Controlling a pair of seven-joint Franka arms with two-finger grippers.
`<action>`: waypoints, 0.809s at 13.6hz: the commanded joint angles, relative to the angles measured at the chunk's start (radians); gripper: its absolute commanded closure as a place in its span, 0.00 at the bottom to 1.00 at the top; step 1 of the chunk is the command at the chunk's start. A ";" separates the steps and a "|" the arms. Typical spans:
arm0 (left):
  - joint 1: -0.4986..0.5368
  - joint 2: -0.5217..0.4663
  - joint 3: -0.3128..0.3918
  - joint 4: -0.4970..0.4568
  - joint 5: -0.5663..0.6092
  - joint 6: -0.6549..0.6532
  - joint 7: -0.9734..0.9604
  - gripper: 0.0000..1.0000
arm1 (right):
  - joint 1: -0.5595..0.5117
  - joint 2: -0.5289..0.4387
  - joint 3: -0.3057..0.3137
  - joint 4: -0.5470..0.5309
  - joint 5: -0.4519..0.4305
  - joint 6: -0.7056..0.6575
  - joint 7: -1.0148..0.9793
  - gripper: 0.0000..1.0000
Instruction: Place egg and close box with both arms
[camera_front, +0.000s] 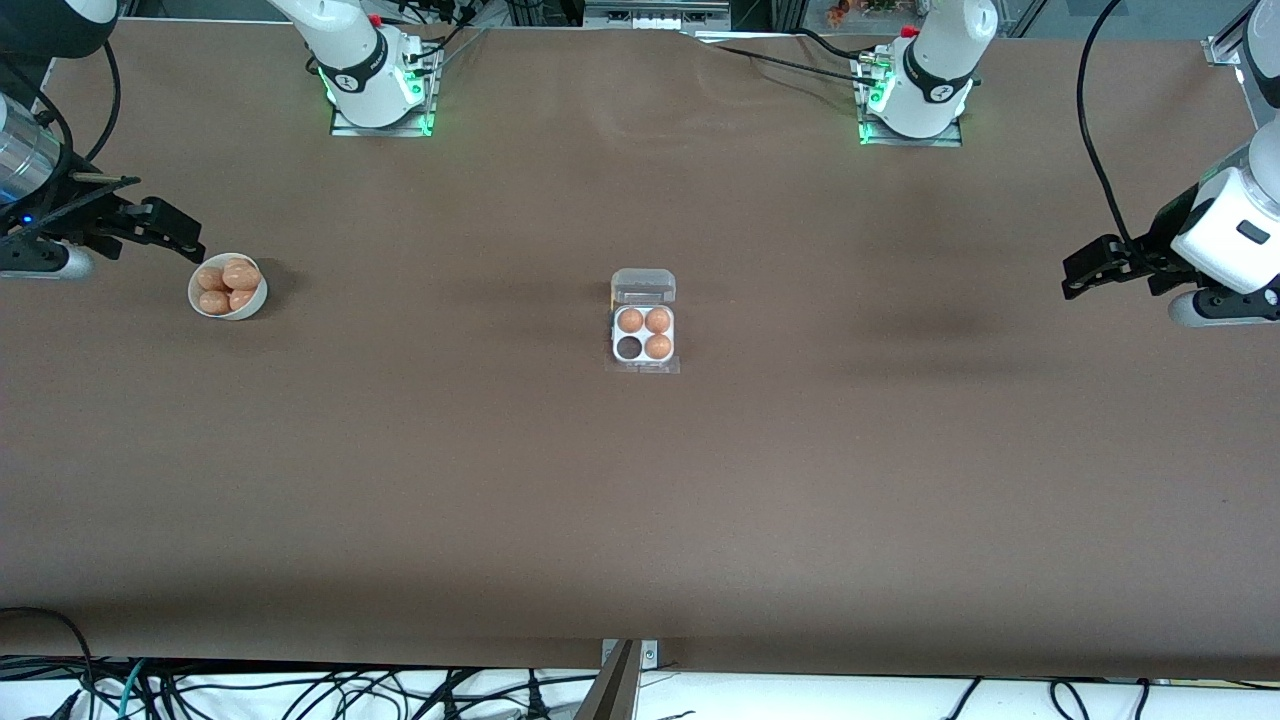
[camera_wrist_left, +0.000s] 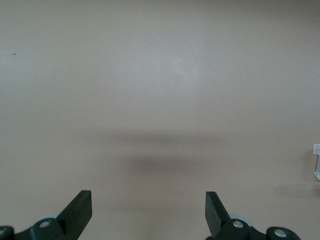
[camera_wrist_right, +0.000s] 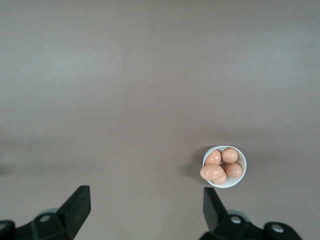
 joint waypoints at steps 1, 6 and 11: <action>-0.005 0.000 -0.005 0.019 0.008 -0.015 0.001 0.00 | -0.001 -0.014 -0.001 -0.001 0.005 -0.013 0.005 0.00; -0.006 0.000 -0.005 0.019 0.008 -0.015 -0.019 0.00 | -0.003 -0.014 -0.001 -0.001 0.005 -0.013 0.003 0.00; -0.006 0.000 -0.004 0.018 0.008 -0.014 -0.019 0.00 | -0.003 -0.013 -0.003 -0.001 0.005 -0.013 0.002 0.00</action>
